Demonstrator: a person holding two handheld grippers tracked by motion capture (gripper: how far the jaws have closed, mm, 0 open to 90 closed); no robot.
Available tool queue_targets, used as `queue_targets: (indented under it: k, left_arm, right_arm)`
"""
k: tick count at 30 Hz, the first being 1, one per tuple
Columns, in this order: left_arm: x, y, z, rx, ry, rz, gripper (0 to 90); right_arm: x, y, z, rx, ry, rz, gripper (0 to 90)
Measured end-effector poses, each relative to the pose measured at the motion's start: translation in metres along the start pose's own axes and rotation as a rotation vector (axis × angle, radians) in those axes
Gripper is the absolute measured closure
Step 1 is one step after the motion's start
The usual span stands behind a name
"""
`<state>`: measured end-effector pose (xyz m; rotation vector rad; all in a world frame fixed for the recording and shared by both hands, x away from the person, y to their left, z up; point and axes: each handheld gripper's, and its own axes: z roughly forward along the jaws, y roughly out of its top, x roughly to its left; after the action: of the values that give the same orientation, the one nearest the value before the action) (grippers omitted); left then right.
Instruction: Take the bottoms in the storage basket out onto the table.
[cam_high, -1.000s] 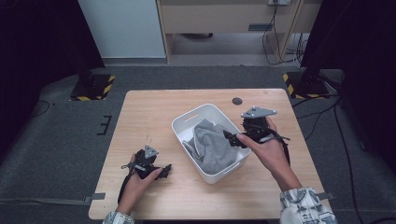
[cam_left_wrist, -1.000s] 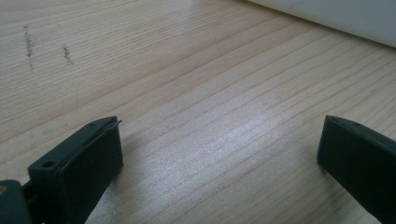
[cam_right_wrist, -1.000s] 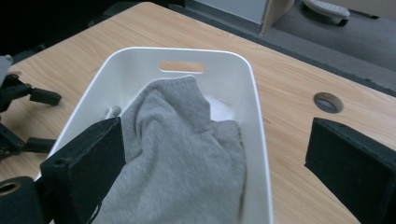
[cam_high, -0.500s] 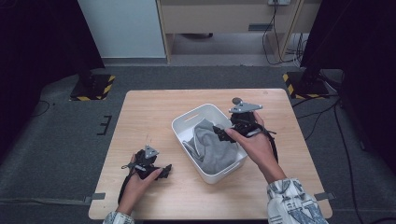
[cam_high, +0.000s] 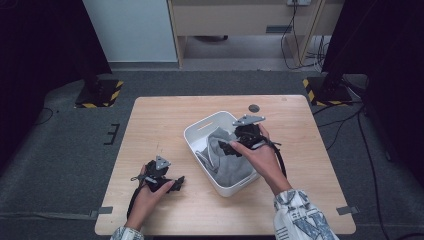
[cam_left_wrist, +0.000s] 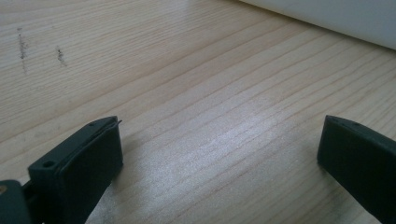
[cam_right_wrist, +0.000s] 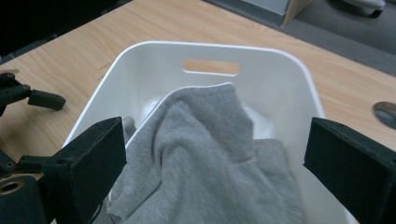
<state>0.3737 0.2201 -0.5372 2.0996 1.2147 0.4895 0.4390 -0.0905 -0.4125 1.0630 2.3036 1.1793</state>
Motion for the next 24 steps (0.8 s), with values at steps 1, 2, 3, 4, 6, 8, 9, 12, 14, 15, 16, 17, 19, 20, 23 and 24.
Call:
queue_targets:
  k: [1,2,3,4,6,8,9,12,14,15,16,17,19,20,23,24]
  left_arm:
    - [0.000,0.000,0.000,0.000,-0.001,0.001,0.0]
    - [0.000,0.000,0.000,0.000,-0.001,0.001,0.0]
    - [0.000,0.000,0.000,0.000,-0.002,0.002,0.0]
    - [0.000,0.000,0.000,0.000,-0.002,0.002,0.0]
    - [-0.001,0.000,0.000,0.000,-0.004,0.004,0.0]
    - [-0.001,0.000,0.000,-0.001,-0.006,0.006,0.0]
    - [-0.001,0.000,0.000,-0.001,-0.006,0.006,0.0]
    - [-0.001,0.000,0.000,0.000,-0.007,0.007,0.0]
    - [-0.001,0.000,0.000,0.001,-0.008,0.009,0.0]
    - [-0.001,0.000,0.000,0.001,-0.009,0.010,0.0]
    - [-0.001,0.000,0.000,0.001,-0.009,0.010,0.0]
    - [-0.001,0.000,0.000,0.002,-0.008,0.011,0.0]
    - [-0.001,0.000,0.000,0.002,-0.008,0.011,0.0]
    - [-0.001,0.000,0.000,0.002,-0.008,0.011,0.0]
    - [-0.001,0.000,0.000,0.002,-0.008,0.011,0.0]
    - [-0.001,0.000,0.000,0.002,-0.008,0.011,0.0]
  right_arm:
    - [0.000,0.000,0.000,0.000,0.000,0.000,5.6]
    - [0.004,-0.002,0.009,0.016,0.007,-0.018,5.7]
    - [0.006,-0.003,0.013,0.021,0.008,-0.021,5.8]
    - [0.006,-0.003,0.013,0.021,0.008,-0.021,5.8]
    - [0.009,-0.004,0.026,0.039,0.014,-0.026,6.0]
    - [0.010,-0.005,0.034,0.059,0.006,-0.030,6.2]
    - [0.010,-0.005,0.034,0.059,0.006,-0.030,6.2]
    - [0.008,-0.008,0.048,0.086,-0.008,-0.024,6.8]
    - [0.007,-0.011,0.054,0.103,-0.014,-0.022,6.9]
    - [0.006,-0.012,0.057,0.115,-0.015,-0.027,6.9]
    - [0.006,-0.012,0.057,0.115,-0.015,-0.027,6.9]
    - [0.005,-0.014,0.061,0.127,-0.023,-0.026,6.9]
    - [0.003,-0.016,0.063,0.136,-0.022,-0.020,6.8]
    - [0.003,-0.016,0.063,0.136,-0.022,-0.020,6.8]
    - [0.001,-0.024,0.068,0.172,-0.008,-0.001,4.3]
    - [0.001,-0.024,0.068,0.172,-0.008,-0.001,4.3]
